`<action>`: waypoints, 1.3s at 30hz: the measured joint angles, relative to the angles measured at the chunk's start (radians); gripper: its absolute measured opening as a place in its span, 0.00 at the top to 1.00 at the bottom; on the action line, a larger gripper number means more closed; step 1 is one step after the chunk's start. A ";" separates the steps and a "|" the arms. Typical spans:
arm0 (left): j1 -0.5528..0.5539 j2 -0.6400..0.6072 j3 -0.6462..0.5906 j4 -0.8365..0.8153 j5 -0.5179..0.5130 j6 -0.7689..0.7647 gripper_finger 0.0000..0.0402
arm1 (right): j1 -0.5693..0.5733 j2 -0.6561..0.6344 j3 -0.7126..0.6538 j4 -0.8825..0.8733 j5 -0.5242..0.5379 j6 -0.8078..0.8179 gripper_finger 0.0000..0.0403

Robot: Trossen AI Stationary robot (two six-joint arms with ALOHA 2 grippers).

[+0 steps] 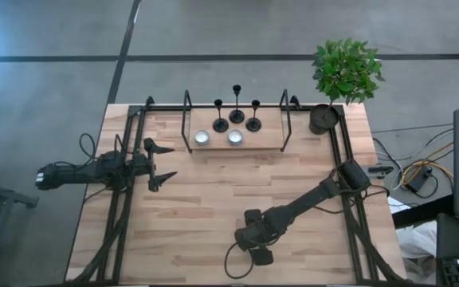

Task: Pick & Place candle stick holders
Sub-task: Put the pink scented candle on the shelf

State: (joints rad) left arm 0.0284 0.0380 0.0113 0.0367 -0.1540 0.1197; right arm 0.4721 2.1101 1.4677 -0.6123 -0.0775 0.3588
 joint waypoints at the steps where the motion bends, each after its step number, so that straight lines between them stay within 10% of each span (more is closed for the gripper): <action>1: 0.000 0.000 0.000 0.000 0.000 0.000 0.01 | 0.000 0.000 0.000 0.001 0.000 0.000 0.18; 39: 0.000 0.000 0.000 0.000 0.000 0.000 0.01 | -0.065 -0.078 -0.002 -0.113 0.051 0.044 0.28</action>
State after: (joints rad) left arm 0.0282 0.0380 0.0109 0.0368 -0.1535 0.1196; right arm 0.4070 2.0322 1.4662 -0.7250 -0.0267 0.4030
